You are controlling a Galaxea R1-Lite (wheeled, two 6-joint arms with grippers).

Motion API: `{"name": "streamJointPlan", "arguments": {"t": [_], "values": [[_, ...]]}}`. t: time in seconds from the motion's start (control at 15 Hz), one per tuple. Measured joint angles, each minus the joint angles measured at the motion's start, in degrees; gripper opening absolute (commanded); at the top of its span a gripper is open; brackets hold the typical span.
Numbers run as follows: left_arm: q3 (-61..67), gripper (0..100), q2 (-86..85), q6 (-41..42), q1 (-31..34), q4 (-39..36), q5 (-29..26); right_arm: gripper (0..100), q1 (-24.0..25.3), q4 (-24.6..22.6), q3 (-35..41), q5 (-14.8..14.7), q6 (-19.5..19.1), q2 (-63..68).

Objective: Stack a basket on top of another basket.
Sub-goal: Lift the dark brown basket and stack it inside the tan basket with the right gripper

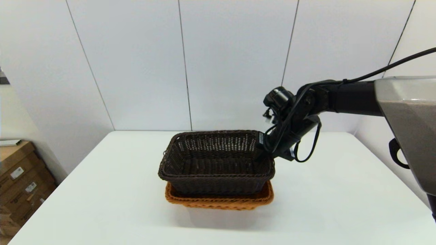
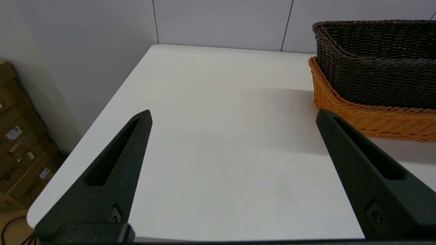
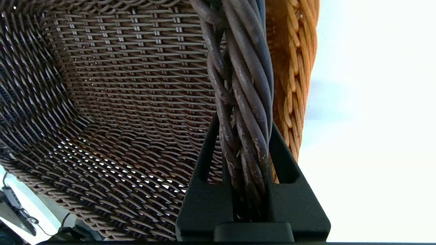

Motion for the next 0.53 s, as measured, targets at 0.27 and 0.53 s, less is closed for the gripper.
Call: {"name": "streamJointPlan", "arguments": {"t": [0.27, 0.53], "values": [[0.0, 100, 0.0, 0.0, 0.0, 0.0, 0.0, 0, -0.61, -0.68, 0.39, 0.13, 0.0, 0.85], [0.0, 100, 0.0, 0.0, 0.0, 0.0, -0.01, 100, -0.94, -0.66, 0.5, -0.2, 0.0, 1.41]]}}
